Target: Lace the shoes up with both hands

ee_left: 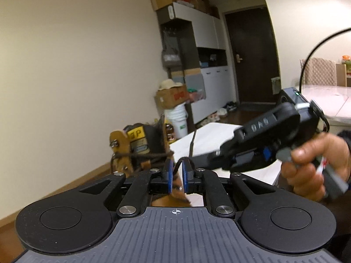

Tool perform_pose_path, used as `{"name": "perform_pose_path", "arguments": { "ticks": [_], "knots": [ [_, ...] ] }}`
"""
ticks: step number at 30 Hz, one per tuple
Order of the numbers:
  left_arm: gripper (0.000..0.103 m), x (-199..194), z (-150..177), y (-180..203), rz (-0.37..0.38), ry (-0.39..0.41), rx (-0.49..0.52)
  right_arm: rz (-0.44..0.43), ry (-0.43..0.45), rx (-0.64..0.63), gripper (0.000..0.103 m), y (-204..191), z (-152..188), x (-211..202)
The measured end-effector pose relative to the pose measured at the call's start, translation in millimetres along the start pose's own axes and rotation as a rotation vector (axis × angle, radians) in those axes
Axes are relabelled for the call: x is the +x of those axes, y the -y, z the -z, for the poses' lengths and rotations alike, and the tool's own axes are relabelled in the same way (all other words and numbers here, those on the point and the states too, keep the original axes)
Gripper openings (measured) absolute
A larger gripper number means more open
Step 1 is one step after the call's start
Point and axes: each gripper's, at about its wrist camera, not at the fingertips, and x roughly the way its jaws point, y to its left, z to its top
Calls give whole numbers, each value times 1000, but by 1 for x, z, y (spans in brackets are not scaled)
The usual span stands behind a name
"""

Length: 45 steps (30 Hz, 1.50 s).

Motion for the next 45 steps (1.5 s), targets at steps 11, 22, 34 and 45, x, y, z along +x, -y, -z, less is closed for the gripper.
{"name": "perform_pose_path", "arguments": {
  "ticks": [11, 22, 34, 45],
  "knots": [
    [12, -13, 16, 2, 16, -71, 14, 53, 97, -104, 4, -6, -10, -20],
    [12, 19, -14, -13, 149, -47, -69, 60, 25, -312, 4, -29, 6, -6],
    [4, 51, -13, -37, 286, -142, -163, 94, -5, -610, 4, -49, 30, 0],
    [3, 58, -28, -12, -9, -163, 62, 174, -32, -562, 14, -45, 23, 0]
  ]
}}
